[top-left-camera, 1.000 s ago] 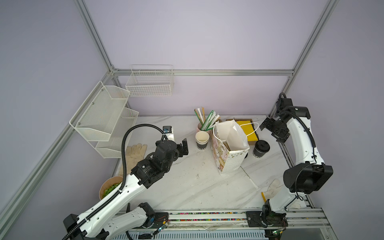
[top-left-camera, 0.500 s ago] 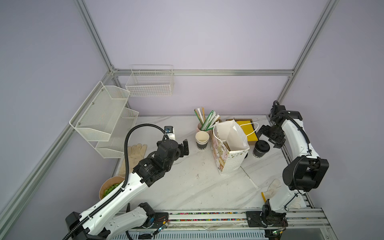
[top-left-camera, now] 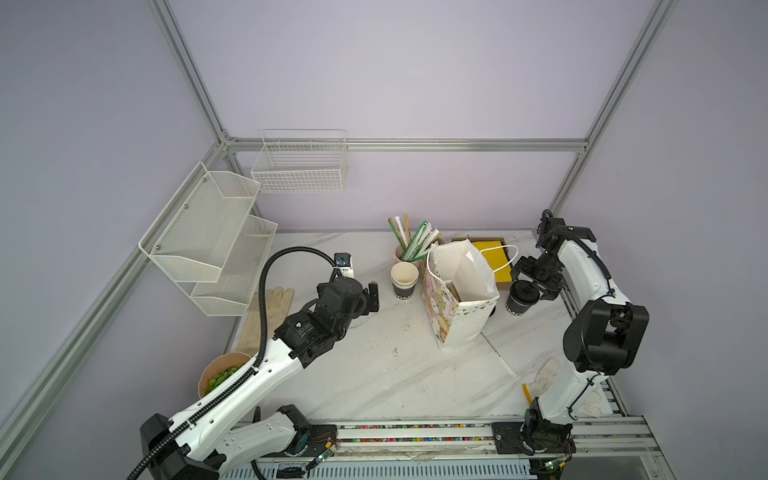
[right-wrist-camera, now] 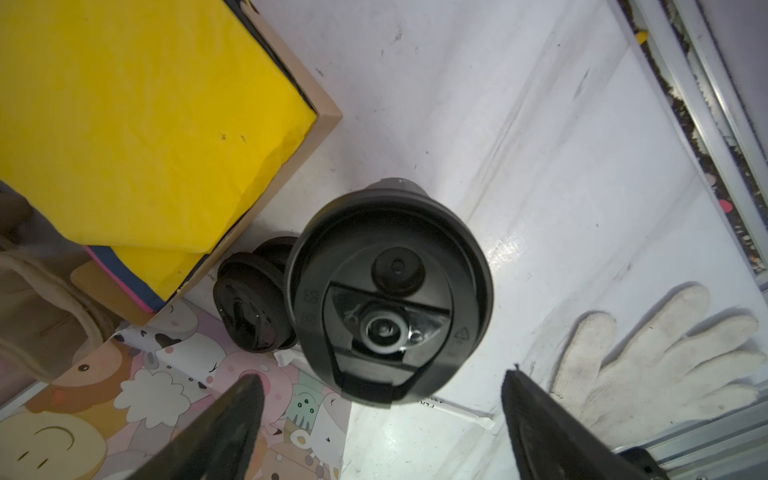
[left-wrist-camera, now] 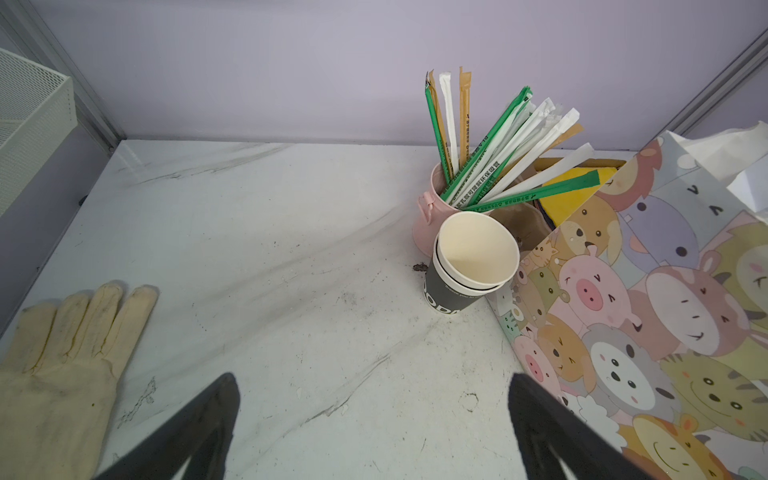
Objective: Pack the takeout coffee
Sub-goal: 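Lower the right gripper and close it around the black-lidded cup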
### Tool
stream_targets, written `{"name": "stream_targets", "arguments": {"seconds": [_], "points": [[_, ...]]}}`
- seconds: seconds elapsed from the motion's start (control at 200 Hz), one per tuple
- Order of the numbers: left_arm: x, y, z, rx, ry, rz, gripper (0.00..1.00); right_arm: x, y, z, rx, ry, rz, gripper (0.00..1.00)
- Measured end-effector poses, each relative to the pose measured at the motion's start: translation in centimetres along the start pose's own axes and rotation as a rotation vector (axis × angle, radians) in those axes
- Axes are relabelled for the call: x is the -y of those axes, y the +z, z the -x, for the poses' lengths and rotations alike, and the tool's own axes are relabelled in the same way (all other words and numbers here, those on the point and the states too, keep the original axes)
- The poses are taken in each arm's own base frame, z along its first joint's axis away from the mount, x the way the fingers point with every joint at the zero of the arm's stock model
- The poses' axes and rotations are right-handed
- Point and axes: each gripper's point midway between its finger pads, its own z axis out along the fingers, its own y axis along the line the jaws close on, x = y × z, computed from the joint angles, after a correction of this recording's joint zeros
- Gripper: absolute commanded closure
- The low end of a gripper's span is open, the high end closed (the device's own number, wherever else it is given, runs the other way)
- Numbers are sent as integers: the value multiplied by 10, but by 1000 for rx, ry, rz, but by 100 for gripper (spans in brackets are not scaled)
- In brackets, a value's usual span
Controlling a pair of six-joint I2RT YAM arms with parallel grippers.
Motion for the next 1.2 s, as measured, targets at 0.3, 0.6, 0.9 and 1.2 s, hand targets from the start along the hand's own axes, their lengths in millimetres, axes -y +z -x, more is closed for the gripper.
{"name": "stream_targets", "arguments": {"seconds": [0.3,0.6,0.9,1.2], "points": [[-1,3,-3,-16,-2,3,0,-2,5,7,1,2,-8,9],[0,6,-6,-28,1,4,0,2,6,11,10,9,-21,14],[-1,7,-8,-37,-4,8,0,3,13,11,-6,4,-31,15],[-2,10,-10,-45,-1,14,0,1,17,13,-4,-12,-31,18]]}}
